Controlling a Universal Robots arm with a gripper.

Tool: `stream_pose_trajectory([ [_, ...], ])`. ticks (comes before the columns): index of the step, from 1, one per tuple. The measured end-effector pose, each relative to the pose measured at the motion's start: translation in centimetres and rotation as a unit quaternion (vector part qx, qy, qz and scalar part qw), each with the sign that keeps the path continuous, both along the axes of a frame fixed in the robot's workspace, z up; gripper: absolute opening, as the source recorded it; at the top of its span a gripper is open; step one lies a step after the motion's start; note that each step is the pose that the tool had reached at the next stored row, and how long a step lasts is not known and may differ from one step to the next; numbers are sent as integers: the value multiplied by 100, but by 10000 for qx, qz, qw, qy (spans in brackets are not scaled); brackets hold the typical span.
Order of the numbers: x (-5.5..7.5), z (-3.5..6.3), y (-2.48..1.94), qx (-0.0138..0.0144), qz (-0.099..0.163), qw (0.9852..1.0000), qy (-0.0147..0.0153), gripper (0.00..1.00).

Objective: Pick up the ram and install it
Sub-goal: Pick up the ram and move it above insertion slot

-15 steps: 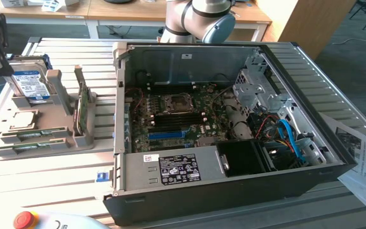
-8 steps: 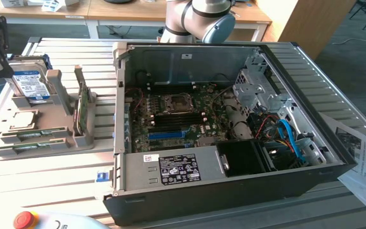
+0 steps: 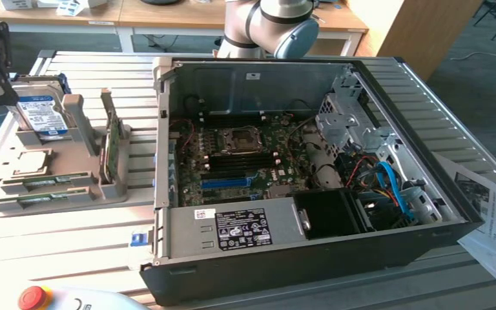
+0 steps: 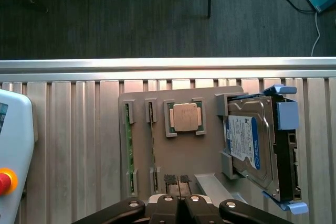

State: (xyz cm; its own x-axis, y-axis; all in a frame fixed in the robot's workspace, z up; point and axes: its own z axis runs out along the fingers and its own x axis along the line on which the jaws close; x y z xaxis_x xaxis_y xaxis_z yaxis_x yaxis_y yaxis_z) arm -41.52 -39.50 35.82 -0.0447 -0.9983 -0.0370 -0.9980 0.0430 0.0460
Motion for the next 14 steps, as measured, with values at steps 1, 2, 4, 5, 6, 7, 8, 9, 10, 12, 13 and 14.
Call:
stream_pose_trajectory([
  [1,0,0,0,0,0,10000,0,10],
  [2,0,0,0,0,0,10000,0,10],
  [4,0,0,0,0,0,10000,0,11],
  [5,0,0,0,0,0,10000,0,11],
  [6,0,0,0,0,0,10000,0,17],
  [7,0,0,0,0,0,10000,0,17],
  [8,0,0,0,0,0,10000,0,17],
  [9,0,0,0,0,0,10000,0,17],
  [10,0,0,0,0,0,10000,0,17],
  [12,0,0,0,0,0,10000,0,18],
  [13,0,0,0,0,0,10000,0,24],
  [14,0,0,0,0,0,10000,0,24],
])
